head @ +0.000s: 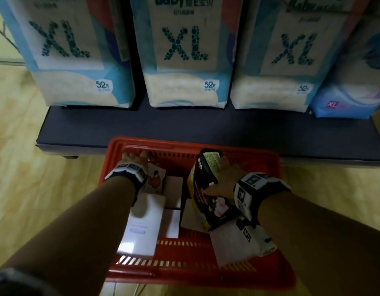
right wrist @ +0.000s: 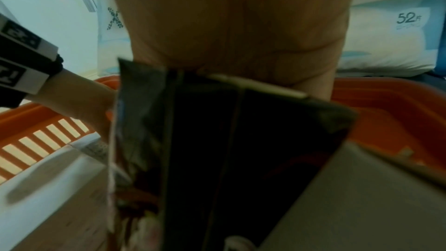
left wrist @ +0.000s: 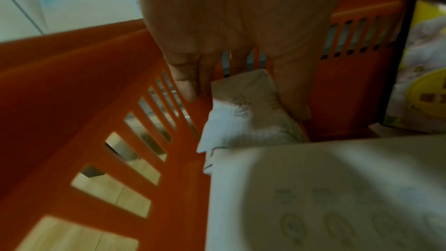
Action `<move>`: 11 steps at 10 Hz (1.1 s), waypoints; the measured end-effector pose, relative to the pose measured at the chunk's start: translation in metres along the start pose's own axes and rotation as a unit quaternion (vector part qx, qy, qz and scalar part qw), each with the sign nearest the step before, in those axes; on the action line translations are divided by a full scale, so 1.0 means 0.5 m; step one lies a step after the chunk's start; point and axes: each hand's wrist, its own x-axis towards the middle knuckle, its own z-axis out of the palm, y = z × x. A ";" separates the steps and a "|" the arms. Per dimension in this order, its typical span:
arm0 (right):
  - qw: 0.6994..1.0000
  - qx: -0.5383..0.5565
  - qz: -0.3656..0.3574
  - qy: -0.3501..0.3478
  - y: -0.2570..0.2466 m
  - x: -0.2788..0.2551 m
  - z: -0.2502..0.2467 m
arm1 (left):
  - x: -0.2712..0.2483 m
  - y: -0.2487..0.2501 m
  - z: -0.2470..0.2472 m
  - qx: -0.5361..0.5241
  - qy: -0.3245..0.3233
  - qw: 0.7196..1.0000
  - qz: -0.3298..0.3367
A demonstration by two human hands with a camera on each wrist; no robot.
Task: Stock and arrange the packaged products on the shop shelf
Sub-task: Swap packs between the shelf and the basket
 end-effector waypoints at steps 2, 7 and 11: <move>0.999 0.037 -0.001 -0.002 -0.004 0.002 0.007 | -0.009 -0.004 0.007 -0.058 0.015 0.998 -0.001; 0.935 0.350 -0.051 0.018 0.054 -0.236 -0.164 | -0.309 -0.095 -0.130 -0.384 0.049 0.922 -0.003; 0.964 0.206 -0.166 0.029 -0.014 -0.664 -0.637 | -0.753 -0.076 -0.683 -0.443 0.107 0.886 0.091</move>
